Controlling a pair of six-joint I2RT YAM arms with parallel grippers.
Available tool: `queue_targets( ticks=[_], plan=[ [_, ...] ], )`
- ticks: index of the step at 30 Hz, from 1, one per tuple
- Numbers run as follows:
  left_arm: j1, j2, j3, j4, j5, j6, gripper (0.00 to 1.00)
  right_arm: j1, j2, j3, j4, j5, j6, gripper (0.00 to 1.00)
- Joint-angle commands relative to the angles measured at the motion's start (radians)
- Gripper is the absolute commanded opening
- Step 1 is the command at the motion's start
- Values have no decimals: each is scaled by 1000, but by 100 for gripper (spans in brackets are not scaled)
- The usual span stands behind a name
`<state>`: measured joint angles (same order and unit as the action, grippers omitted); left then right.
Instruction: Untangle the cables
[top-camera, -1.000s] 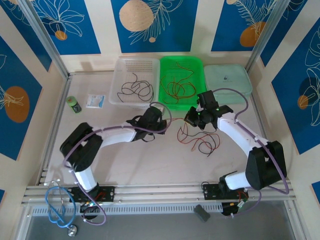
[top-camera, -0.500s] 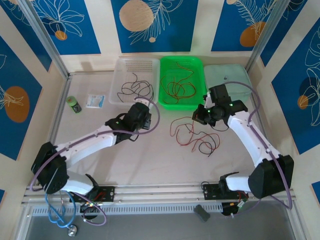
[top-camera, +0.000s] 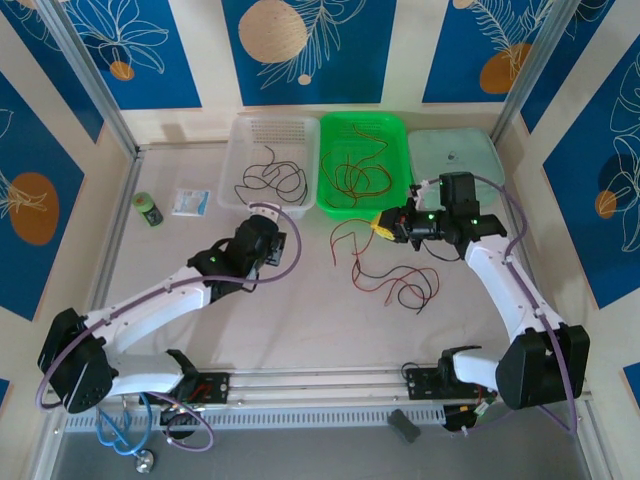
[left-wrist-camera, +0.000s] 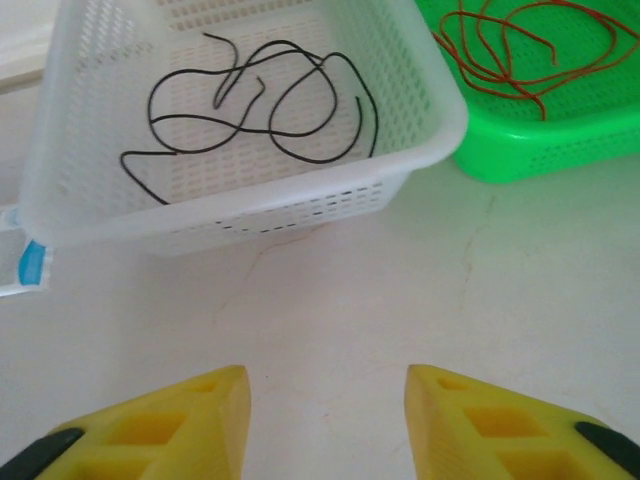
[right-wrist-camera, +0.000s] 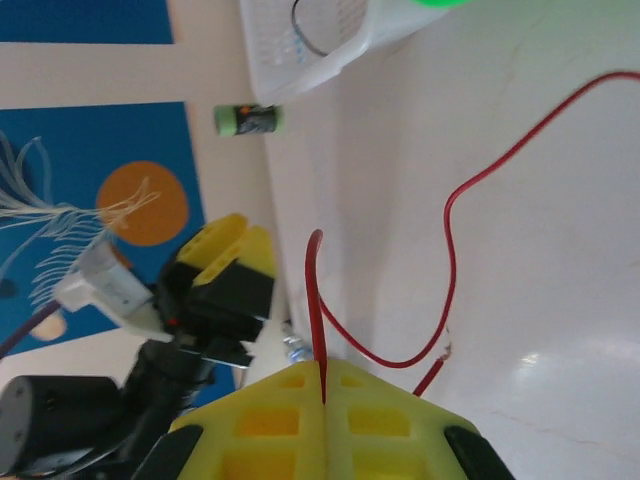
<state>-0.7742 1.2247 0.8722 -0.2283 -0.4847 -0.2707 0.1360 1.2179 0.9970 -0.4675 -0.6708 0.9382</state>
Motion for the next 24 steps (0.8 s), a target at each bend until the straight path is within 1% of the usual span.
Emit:
queue_targets(
  ticks=[1, 4, 5, 7, 9, 13, 16, 19, 24],
  plan=[
    [2, -41, -34, 91, 108, 37, 56, -4, -23, -6, 164, -116, 167, 0],
    [-9, -79, -87, 173, 209, 76, 72, -7, -30, 29, 125, -89, 158, 0],
    [-11, -90, -103, 201, 240, 89, 76, -7, -31, 36, 121, -88, 160, 0],
    [-22, -108, -145, 266, 300, 121, 83, -8, -34, 49, 116, -90, 166, 0],
    [-33, -110, -172, 310, 329, 152, 86, -8, -35, 59, 110, -92, 170, 0],
    [-47, -85, -187, 339, 341, 209, 89, -13, -35, 87, 107, -101, 185, 0],
    [-50, -75, -192, 359, 351, 223, 90, -23, -30, 135, 90, -105, 183, 0],
    [-53, -75, -206, 391, 356, 216, 91, -34, -23, 209, 63, -104, 174, 0],
    [-53, -61, -202, 388, 344, 203, 91, -54, 20, 375, 9, -102, 151, 0]
  ],
)
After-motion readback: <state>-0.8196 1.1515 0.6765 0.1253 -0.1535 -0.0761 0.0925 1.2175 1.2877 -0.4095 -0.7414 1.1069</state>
